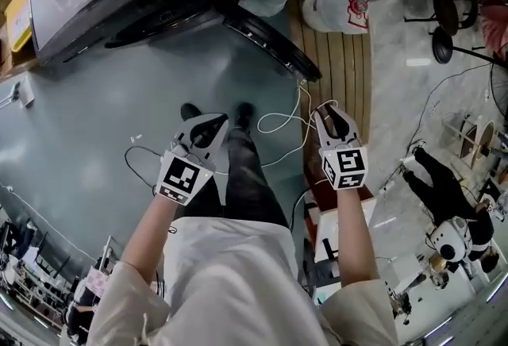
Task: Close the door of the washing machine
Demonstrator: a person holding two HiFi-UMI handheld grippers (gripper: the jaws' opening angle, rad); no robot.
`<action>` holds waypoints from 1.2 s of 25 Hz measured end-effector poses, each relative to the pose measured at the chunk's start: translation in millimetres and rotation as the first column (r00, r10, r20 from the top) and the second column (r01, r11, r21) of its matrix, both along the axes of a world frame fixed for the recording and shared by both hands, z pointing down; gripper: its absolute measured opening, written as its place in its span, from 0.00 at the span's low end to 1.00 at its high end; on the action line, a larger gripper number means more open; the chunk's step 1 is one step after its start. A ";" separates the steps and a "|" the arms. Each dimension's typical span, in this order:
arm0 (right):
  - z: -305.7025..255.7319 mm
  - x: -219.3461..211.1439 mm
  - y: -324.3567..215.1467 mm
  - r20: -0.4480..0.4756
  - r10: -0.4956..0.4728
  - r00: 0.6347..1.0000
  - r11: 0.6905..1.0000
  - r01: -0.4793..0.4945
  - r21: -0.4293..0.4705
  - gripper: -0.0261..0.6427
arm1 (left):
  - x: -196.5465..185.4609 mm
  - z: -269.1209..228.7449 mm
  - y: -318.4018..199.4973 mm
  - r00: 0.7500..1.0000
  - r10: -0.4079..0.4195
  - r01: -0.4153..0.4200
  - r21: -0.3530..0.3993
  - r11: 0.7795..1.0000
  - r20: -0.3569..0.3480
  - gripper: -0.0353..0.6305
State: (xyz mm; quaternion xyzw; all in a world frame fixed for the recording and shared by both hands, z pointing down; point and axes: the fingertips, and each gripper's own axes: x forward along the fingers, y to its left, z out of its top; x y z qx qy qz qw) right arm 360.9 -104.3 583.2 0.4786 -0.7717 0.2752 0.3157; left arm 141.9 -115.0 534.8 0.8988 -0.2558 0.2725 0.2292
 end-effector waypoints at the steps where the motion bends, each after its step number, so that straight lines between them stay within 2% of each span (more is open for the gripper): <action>1: 10.7 3.3 -2.4 -0.009 -0.004 1.000 1.000 0.003 -0.008 0.22 | 0.9 9.0 0.4 1.000 0.005 -0.005 -0.004 1.000 0.004 0.07; 10: 121.3 37.4 -18.0 -0.119 -0.081 0.990 0.991 0.067 -0.119 0.22 | 7.7 87.4 -2.1 0.999 0.021 -0.020 -0.038 0.999 0.034 0.06; 18: 189.5 64.1 -36.3 -0.204 -0.147 0.968 0.977 0.110 -0.180 0.22 | 9.8 133.7 -9.8 0.999 0.006 -0.003 -0.055 0.998 0.049 0.06; 26: 239.6 69.9 -37.2 -0.268 -0.308 0.913 0.937 0.243 -0.250 0.21 | 0.9 167.5 7.0 0.998 -0.030 0.036 -0.100 0.994 0.057 0.07; 30: 246.3 64.3 -38.3 -0.293 -0.345 0.892 0.929 0.281 -0.240 0.20 | -10.2 182.7 19.2 0.997 -0.055 0.062 -0.119 0.991 0.060 0.07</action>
